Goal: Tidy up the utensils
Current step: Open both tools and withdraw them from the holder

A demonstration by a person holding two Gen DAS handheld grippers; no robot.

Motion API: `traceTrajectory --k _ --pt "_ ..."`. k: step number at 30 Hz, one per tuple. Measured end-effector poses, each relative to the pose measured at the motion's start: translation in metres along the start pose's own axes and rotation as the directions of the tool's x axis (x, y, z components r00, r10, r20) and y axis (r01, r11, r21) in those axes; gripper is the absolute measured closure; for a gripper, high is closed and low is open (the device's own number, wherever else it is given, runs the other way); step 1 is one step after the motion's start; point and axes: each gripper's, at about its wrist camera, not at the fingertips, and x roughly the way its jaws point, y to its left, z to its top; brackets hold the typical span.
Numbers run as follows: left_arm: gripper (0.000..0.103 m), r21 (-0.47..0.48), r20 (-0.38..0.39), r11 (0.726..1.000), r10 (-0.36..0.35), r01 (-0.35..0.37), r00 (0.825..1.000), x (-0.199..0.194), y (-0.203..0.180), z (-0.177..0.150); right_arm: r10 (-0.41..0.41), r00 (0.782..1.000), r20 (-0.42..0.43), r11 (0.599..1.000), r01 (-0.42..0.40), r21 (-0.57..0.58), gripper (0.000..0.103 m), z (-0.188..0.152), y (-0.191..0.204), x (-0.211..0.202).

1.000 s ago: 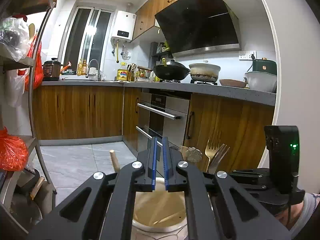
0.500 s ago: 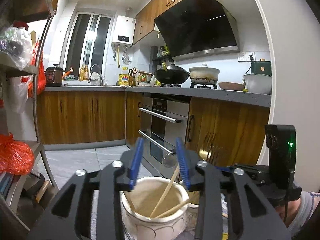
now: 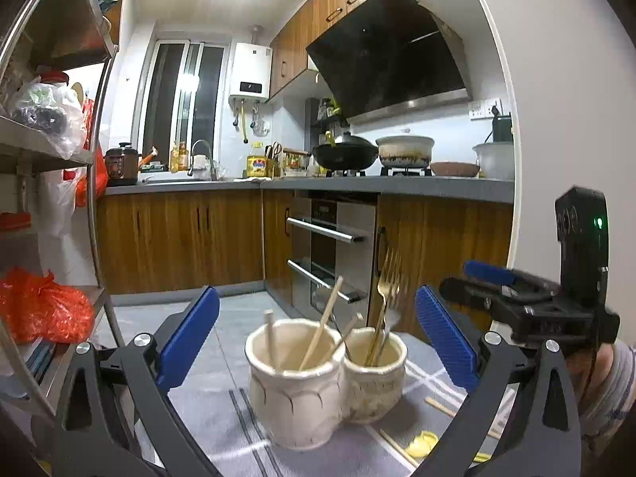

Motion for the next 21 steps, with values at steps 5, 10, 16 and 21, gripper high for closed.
traceTrajectory --k 5,10,16,21 --pt "0.005 -0.007 -0.048 1.000 0.028 -0.029 0.998 -0.010 -0.008 -0.013 -0.024 0.999 -0.033 0.999 0.025 0.022 0.005 -0.013 -0.009 -0.011" --pt "0.005 -0.032 -0.133 0.998 0.048 -0.052 0.990 -0.016 -0.016 -0.038 -0.069 0.994 -0.088 0.998 0.070 0.007 0.005 -0.028 -0.012 -0.020" --pt "0.006 -0.019 -0.226 0.998 0.062 -0.068 0.972 -0.018 -0.024 -0.064 -0.097 0.980 -0.176 0.995 0.097 -0.005 0.005 -0.048 -0.012 -0.025" --pt "0.006 -0.039 -0.263 0.997 0.055 -0.068 0.963 -0.021 -0.022 -0.076 -0.118 0.958 -0.260 0.993 0.111 -0.041 0.005 -0.065 -0.001 -0.025"
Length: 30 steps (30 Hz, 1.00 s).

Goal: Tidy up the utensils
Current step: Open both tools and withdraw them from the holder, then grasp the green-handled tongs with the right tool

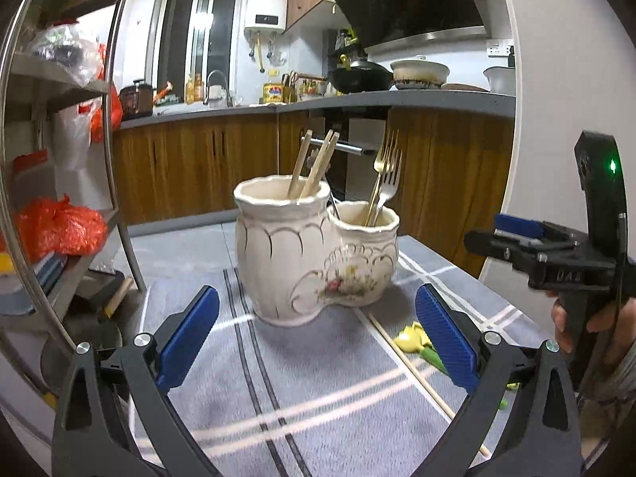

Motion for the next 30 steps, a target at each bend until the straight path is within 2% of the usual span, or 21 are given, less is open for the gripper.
traceTrajectory --k 7,15,16,17,18,20,21,23,26,30 --pt "0.006 -0.008 -0.067 1.000 0.007 -0.008 0.998 0.003 0.001 -0.013 -0.054 0.993 -0.106 0.995 0.045 -0.085 0.005 -0.021 0.019 0.002" --pt "0.006 -0.013 -0.073 1.000 0.005 -0.006 0.997 0.002 0.000 -0.015 -0.080 0.971 -0.223 0.985 0.042 -0.168 0.008 -0.041 0.034 0.011" --pt "0.006 -0.014 -0.074 1.000 0.005 -0.006 0.997 0.002 0.000 -0.015 -0.081 0.970 -0.229 0.983 0.039 -0.182 0.012 -0.042 0.038 0.011" --pt "0.006 -0.015 -0.074 1.000 0.005 -0.006 0.997 0.002 0.000 -0.015 -0.082 0.969 -0.232 0.981 0.037 -0.192 0.024 -0.043 0.040 0.010" --pt "0.006 -0.015 -0.073 1.000 0.006 -0.007 0.997 0.003 0.000 -0.015 -0.083 0.967 -0.240 0.979 0.034 -0.200 0.029 -0.044 0.042 0.011" --pt "0.006 -0.015 -0.075 1.000 0.007 -0.008 0.997 0.003 0.001 -0.015 -0.065 0.961 -0.270 0.979 0.009 -0.202 0.047 -0.047 0.045 0.013" --pt "0.006 -0.016 -0.076 1.000 0.005 -0.007 0.997 0.003 0.001 -0.015 -0.055 0.959 -0.279 0.979 -0.002 -0.202 0.050 -0.048 0.046 0.013" --pt "0.006 -0.016 -0.080 1.000 0.005 -0.006 0.997 0.004 0.001 -0.016 -0.031 0.953 -0.302 0.977 -0.034 -0.209 0.064 -0.050 0.051 0.014" --pt "0.006 -0.017 -0.083 1.000 0.004 -0.005 0.997 0.005 0.000 -0.016 0.009 0.944 -0.330 0.973 -0.085 -0.216 0.076 -0.052 0.057 0.014" --pt "0.006 -0.011 -0.088 1.000 -0.001 0.000 0.996 0.007 -0.002 -0.017 0.029 0.928 -0.371 0.966 -0.121 -0.227 0.082 -0.057 0.065 0.019"
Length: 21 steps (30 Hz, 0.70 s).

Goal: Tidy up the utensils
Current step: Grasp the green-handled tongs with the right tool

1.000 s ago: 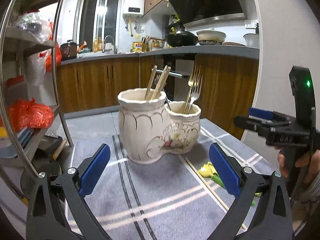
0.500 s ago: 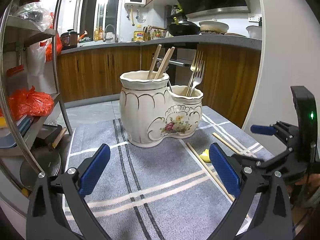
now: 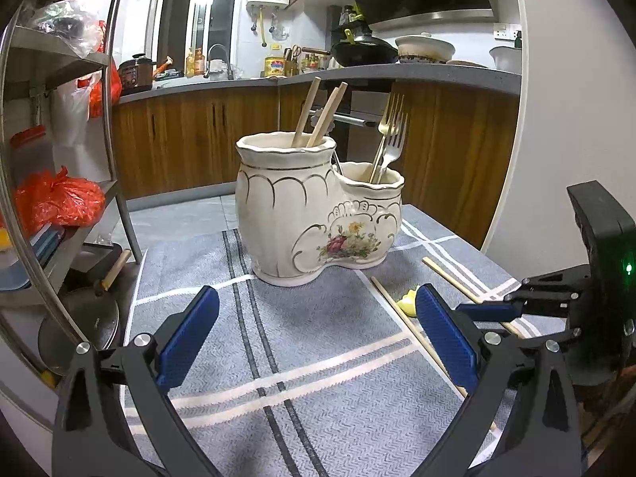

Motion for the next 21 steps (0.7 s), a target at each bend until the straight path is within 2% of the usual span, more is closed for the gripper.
traceTrajectory --k 10,11,14,21 --pt "0.006 0.026 -0.016 1.000 -0.006 0.007 1.000 0.003 -0.007 -0.003 0.019 0.999 -0.032 0.999 -0.017 0.042 0.086 0.004 -0.005 0.013" --pt "0.006 0.030 -0.018 1.000 -0.006 0.006 1.000 0.003 -0.008 -0.003 0.025 0.999 -0.030 0.999 -0.024 0.045 0.091 0.004 -0.005 0.014" --pt "0.006 0.041 -0.042 0.999 0.001 0.000 0.999 0.005 -0.011 -0.003 0.042 0.999 -0.025 0.998 -0.040 0.055 0.092 0.004 -0.008 0.014" --pt "0.006 0.065 -0.107 0.998 0.027 -0.020 0.994 0.010 -0.027 -0.002 0.066 0.993 0.094 0.991 -0.076 0.107 0.093 0.010 -0.024 -0.011"
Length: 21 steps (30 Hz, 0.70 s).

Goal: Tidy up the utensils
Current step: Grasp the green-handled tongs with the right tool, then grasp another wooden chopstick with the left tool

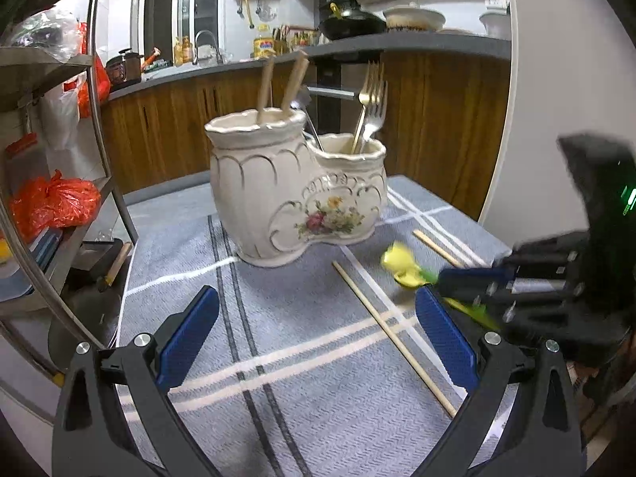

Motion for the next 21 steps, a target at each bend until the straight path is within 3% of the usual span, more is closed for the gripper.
traceTrajectory --k 6,11,18,21 --pt "0.006 0.015 -0.088 0.999 0.032 -0.031 0.996 0.012 -0.020 -0.007 -0.013 0.993 0.117 0.998 0.006 0.056 0.093 0.003 -0.019 -0.023" --pt "0.009 0.029 -0.163 0.998 0.051 -0.047 0.985 0.026 -0.038 -0.011 0.000 0.991 0.137 0.998 -0.008 0.063 0.093 0.002 -0.030 -0.027" --pt "0.047 0.045 -0.244 0.998 0.053 -0.044 0.968 0.044 -0.058 -0.011 0.022 0.986 0.164 0.998 -0.031 0.053 0.093 -0.002 -0.031 -0.035" --pt "0.063 0.016 -0.274 1.000 0.021 -0.017 0.962 0.050 -0.058 -0.012 0.030 0.984 0.174 0.998 -0.041 0.057 0.093 -0.005 -0.035 -0.040"
